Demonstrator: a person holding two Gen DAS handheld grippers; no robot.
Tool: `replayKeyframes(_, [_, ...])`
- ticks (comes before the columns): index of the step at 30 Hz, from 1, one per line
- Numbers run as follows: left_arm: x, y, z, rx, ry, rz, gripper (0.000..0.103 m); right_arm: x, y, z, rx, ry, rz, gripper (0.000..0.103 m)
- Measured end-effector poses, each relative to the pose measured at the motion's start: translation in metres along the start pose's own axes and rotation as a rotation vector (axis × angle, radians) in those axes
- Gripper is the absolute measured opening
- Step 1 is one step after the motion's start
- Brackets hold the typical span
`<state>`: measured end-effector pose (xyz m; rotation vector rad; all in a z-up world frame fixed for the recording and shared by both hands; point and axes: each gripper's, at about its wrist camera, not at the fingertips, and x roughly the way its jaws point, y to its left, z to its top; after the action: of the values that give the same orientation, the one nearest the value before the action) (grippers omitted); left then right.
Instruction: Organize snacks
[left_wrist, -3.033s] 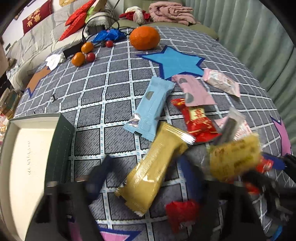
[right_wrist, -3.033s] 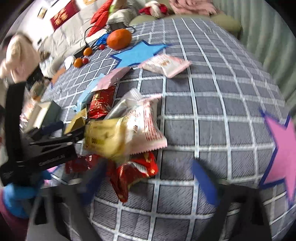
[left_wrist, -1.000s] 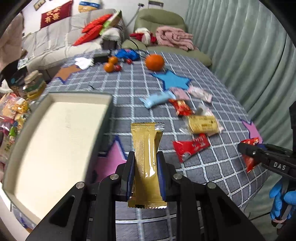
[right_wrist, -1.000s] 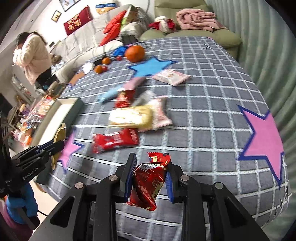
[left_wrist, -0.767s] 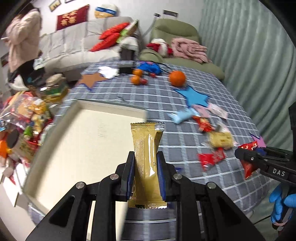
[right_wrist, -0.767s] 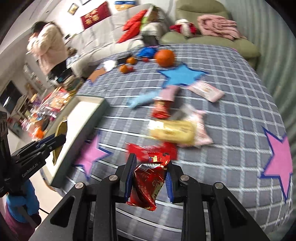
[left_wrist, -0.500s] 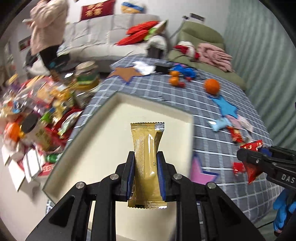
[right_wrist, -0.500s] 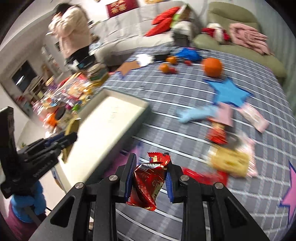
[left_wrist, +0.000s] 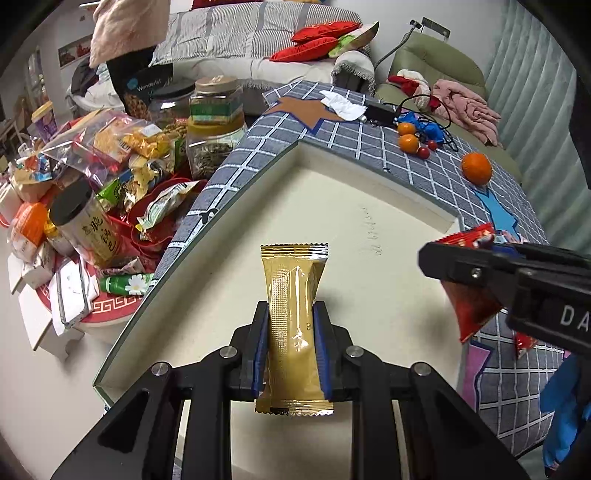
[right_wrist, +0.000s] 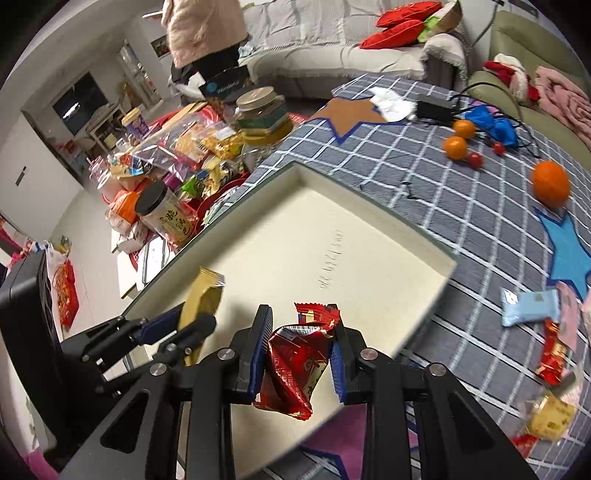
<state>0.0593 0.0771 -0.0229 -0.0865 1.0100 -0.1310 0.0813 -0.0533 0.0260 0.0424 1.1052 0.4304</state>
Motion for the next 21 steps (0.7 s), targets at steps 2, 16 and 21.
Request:
replayKeyframes(2, [0.002,0.000,-0.002,0.004,0.005,-0.003,0.025,0.005,0.003,0.002,-0.003,0.014,0.004,0.031])
replayKeyframes(16, [-0.016,-0.024,0.000,0.046,-0.042,-0.001,0.080,-0.015,-0.045,-0.019,0.123,0.014,-0.050,0.103])
replayKeyframes(21, [-0.029,-0.059,-0.002,0.130,-0.057,-0.027,0.080,-0.045,-0.098,-0.045,0.198,-0.018,-0.169,0.103])
